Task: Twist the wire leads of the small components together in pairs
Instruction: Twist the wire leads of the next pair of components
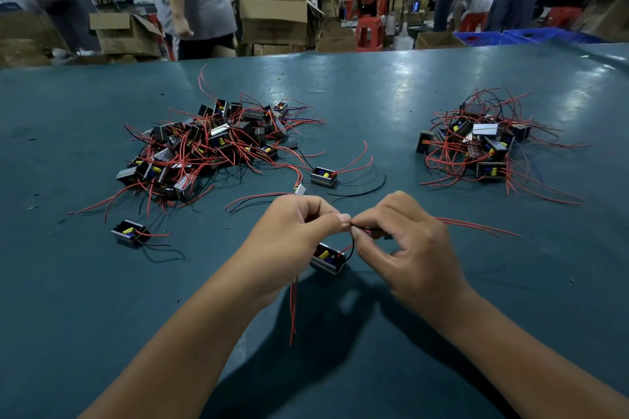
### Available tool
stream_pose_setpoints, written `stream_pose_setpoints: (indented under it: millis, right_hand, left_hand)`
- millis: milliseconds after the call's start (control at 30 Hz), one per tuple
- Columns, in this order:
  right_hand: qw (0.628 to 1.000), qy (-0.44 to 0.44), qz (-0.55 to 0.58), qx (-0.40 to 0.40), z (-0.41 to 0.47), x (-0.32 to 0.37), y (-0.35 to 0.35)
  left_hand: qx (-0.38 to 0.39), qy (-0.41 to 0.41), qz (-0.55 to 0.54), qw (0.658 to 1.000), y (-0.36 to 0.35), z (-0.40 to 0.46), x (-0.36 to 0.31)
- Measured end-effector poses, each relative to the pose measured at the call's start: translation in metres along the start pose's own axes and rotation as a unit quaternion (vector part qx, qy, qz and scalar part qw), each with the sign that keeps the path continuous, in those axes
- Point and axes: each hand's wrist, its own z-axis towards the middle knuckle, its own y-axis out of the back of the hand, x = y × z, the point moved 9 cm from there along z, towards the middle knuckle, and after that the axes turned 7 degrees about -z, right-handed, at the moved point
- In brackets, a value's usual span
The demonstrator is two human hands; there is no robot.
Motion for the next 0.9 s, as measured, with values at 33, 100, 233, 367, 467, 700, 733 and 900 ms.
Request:
stream_pose_setpoints:
  millis: [33,100,233,367,467,700,733,900]
  right_hand:
    - [1.000,0.002,-0.003,-0.001,0.000,0.000,-0.001]
    - [1.000,0.008,-0.008,-0.001,-0.001,0.001,-0.002]
    - [1.000,0.006,-0.008,-0.002,-0.002,0.000,-0.002]
    - [0.999,-0.038,0.019,-0.002,-0.002,-0.008,-0.001]
    - [0.994,-0.088,0.059,-0.003,-0.002,-0.020,-0.001]
    - [0.986,-0.126,0.110,0.016,-0.002,-0.031,-0.004]
    - [0.984,-0.130,0.122,0.024,-0.002,-0.032,-0.005]
    - [0.982,-0.129,0.126,0.049,-0.001,-0.035,-0.007]
  left_hand:
    - [0.004,0.028,-0.022,0.999,-0.001,0.000,0.005]
    - [0.007,0.081,-0.063,0.995,-0.002,-0.001,0.016]
    - [0.022,0.073,-0.060,0.995,-0.002,0.001,0.017]
    - [0.051,0.007,-0.019,0.999,-0.002,0.003,0.004]
    - [0.070,-0.011,0.023,0.997,0.001,0.004,0.004]
    - [0.035,-0.147,0.151,0.977,-0.002,0.006,-0.009]
    - [0.033,-0.154,0.169,0.973,-0.002,0.006,-0.009]
    - [0.022,-0.162,0.218,0.962,-0.004,0.004,-0.010]
